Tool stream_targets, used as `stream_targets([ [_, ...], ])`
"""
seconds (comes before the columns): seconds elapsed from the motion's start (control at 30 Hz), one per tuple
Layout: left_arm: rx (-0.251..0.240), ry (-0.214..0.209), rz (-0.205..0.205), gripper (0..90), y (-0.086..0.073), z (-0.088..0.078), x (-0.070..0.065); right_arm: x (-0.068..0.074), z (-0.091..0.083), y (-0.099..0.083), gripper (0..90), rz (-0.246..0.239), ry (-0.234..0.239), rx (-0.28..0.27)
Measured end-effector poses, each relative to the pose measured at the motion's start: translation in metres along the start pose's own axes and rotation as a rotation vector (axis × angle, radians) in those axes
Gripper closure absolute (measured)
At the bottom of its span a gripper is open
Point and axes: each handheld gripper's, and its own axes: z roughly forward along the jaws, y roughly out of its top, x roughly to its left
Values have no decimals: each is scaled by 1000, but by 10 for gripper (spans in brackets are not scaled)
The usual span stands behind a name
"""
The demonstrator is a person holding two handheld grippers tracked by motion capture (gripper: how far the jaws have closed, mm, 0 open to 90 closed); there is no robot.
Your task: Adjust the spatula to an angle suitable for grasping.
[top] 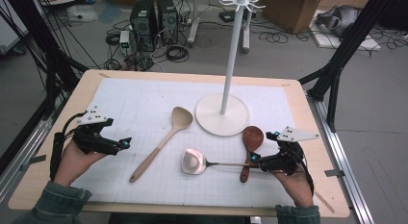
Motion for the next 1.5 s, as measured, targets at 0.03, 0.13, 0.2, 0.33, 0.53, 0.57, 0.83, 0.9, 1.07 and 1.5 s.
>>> stream_targets([
  [0.03,2,-1,1,17,0,0,0,-1,0,0,9,-4,1,2],
  [0.13,-1,-1,3,17,1,0,0,-3,0,-2,59,1,5,8],
  [0.2,1,-2,4,17,1,0,0,-4,-1,-3,61,2,12,12],
  [0.33,-5,-3,2,18,1,0,0,-3,-3,-3,61,6,7,10],
  [0.53,-7,-7,0,17,1,-1,0,-4,-4,-1,61,12,-2,9],
  [0.57,-6,-8,-1,17,0,-1,0,-4,-5,-1,61,12,-5,10],
  [0.83,-17,-4,-3,17,1,-4,0,-10,-16,-3,61,41,-42,16],
  [0.9,-16,-5,-1,18,1,-4,0,-11,-18,-4,62,53,-46,22],
  [1.07,-14,-8,1,18,1,-4,1,-15,-24,-9,67,56,-69,40],
  [1.5,-11,-11,-1,17,1,-1,1,-28,-33,-37,213,93,-51,112],
])
